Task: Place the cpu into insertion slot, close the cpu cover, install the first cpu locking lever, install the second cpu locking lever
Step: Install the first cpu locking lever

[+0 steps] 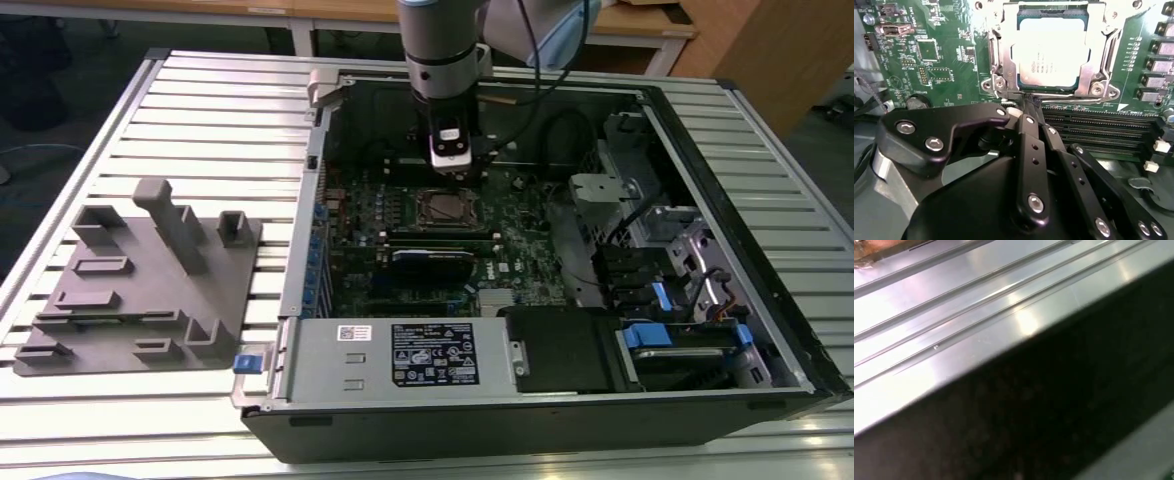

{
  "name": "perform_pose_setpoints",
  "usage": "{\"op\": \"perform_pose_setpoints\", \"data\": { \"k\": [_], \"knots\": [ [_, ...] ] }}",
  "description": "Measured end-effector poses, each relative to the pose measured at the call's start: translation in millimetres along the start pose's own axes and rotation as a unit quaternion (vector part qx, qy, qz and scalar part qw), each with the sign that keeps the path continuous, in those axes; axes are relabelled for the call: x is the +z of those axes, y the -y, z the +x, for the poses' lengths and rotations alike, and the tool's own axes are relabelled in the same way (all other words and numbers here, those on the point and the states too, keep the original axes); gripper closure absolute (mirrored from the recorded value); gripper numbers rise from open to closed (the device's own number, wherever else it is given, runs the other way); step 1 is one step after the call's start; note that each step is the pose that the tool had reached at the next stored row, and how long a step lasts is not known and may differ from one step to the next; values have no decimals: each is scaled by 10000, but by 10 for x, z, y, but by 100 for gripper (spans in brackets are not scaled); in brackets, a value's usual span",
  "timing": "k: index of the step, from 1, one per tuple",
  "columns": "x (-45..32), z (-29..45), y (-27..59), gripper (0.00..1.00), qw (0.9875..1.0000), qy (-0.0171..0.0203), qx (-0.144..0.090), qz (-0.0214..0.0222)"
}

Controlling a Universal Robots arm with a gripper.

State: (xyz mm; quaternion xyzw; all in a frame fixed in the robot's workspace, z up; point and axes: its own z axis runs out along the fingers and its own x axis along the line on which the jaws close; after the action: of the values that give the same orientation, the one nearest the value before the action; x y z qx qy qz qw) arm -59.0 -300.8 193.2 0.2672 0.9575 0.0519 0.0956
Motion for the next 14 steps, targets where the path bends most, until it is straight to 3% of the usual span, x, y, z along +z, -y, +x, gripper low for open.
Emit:
{"op": "perform_pose_setpoints", "data": {
  "k": [6, 14],
  "knots": [
    [-135, -22, -20, 89, 10000, 1, -2, 5],
    [-134, -17, -23, 89, 9999, 19, 115, 24]
  ]
}}
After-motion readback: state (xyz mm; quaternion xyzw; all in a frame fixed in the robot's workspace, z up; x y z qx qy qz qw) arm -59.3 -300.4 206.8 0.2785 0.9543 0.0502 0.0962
